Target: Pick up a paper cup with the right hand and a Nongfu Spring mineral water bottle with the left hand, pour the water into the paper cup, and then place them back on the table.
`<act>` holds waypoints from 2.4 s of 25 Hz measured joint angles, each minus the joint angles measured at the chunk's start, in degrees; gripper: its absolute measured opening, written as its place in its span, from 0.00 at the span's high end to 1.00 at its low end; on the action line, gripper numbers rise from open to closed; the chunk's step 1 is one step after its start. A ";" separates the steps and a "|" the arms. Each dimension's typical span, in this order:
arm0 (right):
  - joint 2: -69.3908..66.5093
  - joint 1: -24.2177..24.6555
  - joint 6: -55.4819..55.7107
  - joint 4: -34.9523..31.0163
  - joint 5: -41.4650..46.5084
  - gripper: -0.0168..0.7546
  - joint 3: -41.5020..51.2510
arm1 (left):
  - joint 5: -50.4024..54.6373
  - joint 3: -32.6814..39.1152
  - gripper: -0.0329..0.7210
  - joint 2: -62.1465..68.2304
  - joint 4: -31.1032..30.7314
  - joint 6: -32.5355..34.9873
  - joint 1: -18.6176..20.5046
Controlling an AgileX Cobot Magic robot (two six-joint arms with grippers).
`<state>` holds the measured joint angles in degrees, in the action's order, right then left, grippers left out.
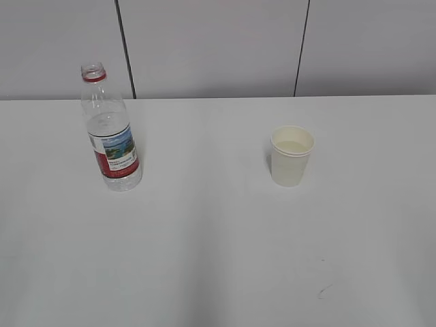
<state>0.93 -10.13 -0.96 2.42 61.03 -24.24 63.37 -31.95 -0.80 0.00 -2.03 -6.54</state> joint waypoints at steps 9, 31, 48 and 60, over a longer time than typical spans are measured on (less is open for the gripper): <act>0.00 0.00 0.00 0.13 -0.04 0.22 0.00 | -1.49 0.74 0.38 0.00 1.10 0.48 0.00; 0.00 11.91 0.00 2.00 -0.13 0.22 0.00 | -1.54 0.74 0.42 0.00 0.36 0.65 1.74; 0.00 12.36 -0.09 3.71 -0.26 0.22 0.00 | -1.54 0.74 0.42 0.00 0.36 0.65 1.74; 0.00 12.36 -0.09 3.71 -0.26 0.22 0.00 | -1.54 0.74 0.42 0.00 0.00 0.65 1.74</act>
<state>0.93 2.23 -1.05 6.13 60.77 -24.24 61.83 -31.21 -0.80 0.00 -1.37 -4.80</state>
